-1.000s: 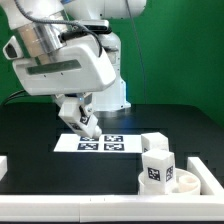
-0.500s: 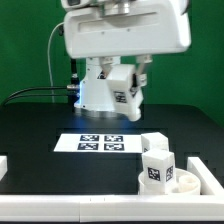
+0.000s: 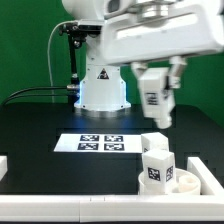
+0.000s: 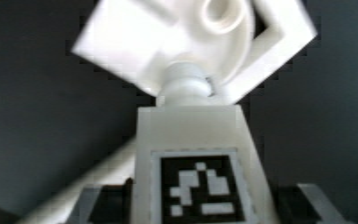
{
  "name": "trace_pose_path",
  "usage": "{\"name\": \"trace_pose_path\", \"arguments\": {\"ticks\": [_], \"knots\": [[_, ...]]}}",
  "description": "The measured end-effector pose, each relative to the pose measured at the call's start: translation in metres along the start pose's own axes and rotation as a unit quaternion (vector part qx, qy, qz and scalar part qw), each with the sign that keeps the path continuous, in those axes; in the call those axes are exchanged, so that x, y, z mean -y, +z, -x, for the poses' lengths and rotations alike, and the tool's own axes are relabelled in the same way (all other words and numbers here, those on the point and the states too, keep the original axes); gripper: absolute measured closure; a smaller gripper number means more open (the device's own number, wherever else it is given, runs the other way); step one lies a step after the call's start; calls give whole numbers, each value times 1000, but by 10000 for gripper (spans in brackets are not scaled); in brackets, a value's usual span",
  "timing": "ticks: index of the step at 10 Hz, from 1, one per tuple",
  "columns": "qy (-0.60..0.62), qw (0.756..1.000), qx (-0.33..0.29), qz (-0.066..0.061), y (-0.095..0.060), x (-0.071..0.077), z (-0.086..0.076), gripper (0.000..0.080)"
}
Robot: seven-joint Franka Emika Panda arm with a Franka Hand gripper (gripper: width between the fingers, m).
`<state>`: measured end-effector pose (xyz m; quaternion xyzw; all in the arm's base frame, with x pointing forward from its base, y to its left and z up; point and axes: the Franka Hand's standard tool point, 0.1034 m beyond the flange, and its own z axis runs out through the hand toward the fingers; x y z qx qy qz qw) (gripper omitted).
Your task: Assemble stool
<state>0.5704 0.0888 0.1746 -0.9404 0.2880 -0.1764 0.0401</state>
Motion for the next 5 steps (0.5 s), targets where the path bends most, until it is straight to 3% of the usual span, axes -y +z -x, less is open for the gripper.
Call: {"name": "trace_pose_path", "arguments": {"ticks": [1,3,5], "knots": [[-29,1000,-5,-4,9,-3,3,465],[-20,1000,4,-6,10,-2,4,465],[-119,993,12,11,30,-6,4,465]]}}
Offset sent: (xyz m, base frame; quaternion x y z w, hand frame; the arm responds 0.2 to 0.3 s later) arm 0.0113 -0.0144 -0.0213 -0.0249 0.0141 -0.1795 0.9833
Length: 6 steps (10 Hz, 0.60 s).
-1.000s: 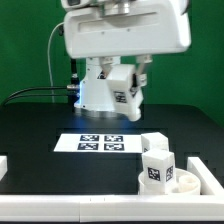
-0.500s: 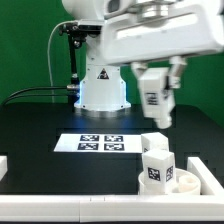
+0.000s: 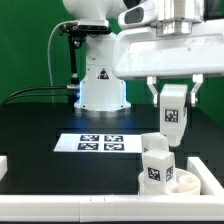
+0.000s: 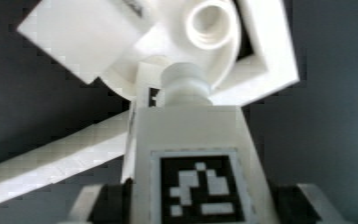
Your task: Assemble stool
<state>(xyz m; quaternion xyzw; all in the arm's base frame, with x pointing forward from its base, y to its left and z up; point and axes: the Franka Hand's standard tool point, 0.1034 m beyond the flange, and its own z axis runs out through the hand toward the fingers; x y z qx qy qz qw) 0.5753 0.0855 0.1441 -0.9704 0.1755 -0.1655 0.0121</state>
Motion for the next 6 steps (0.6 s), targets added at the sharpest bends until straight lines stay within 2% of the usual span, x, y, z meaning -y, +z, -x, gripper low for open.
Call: {"name": "trace_pose_path", "arguments": {"ticks": [1,2,5,6], "knots": [[-22,1000,-2,2,7,8,-6,465],[-28,1000,-2,0,9,15,-1,465],[-25,1000,2,-4,10,17,2,465],[-33,999,-13,-12,17,26,8,465]]}}
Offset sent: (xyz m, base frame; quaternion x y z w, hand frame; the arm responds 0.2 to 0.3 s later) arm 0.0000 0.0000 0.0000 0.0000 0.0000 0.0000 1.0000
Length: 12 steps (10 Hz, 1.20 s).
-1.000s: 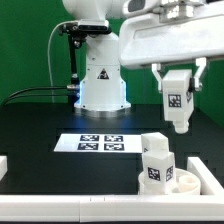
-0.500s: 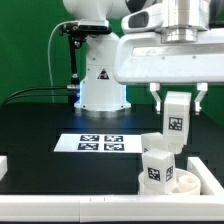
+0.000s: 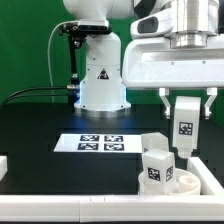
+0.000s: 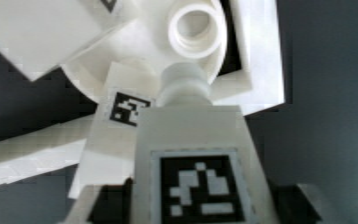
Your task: Assemble stool
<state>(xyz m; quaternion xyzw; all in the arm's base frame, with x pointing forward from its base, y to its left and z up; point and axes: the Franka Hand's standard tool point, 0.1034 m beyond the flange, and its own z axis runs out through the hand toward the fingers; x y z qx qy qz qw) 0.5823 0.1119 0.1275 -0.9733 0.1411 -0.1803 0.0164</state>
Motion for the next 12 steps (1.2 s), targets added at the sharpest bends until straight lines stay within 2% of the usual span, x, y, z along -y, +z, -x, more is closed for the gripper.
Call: {"name": "trace_pose_path", "arguments": {"ticks": [1,3,8,12], "knots": [[-14,1000,-8,-3,11,8,9,465],[-25,1000,-8,-2,18,12,14,465],[-29,1000,-2,2,25,4,16,465],[-28,1000,4,9,40,1,27,465]]}}
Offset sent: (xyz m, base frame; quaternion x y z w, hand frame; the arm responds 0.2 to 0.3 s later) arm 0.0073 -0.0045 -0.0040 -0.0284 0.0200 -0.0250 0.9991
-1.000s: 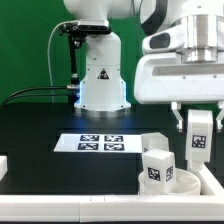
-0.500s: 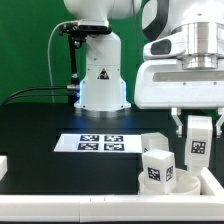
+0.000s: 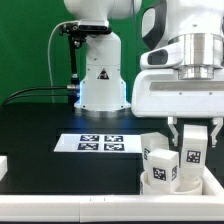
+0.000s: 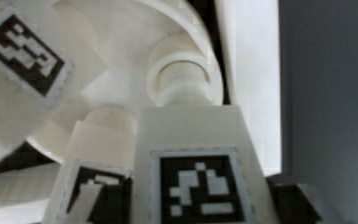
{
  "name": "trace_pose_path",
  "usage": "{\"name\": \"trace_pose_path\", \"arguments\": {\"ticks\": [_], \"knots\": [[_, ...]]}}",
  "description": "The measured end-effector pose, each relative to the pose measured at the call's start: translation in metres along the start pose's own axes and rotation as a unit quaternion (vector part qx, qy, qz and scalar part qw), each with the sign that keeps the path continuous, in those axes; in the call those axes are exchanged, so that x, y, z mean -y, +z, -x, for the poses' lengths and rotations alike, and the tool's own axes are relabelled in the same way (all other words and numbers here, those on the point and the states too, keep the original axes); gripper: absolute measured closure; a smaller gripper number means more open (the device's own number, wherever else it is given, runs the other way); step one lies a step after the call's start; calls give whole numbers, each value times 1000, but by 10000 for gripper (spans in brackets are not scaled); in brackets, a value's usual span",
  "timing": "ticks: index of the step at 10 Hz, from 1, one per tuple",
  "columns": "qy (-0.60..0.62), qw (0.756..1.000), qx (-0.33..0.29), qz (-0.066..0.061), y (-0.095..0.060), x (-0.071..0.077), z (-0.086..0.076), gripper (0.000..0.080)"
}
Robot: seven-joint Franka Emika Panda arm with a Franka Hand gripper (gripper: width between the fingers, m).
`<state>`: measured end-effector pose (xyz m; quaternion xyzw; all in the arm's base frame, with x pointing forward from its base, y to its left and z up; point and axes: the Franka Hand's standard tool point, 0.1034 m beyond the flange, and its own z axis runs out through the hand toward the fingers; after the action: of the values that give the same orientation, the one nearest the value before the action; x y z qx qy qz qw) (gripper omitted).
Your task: Assemble stool
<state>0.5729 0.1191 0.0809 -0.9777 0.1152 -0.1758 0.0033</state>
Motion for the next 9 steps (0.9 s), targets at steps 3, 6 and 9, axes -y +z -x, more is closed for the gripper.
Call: {"name": "trace_pose_path", "arguments": {"ticks": [3,6,9], "knots": [[3,1000,-25,-11,2,5,-1,465],[24,999,-44,-18,2,5,2,465],[35,998,-45,-18,2,4,2,465]]}}
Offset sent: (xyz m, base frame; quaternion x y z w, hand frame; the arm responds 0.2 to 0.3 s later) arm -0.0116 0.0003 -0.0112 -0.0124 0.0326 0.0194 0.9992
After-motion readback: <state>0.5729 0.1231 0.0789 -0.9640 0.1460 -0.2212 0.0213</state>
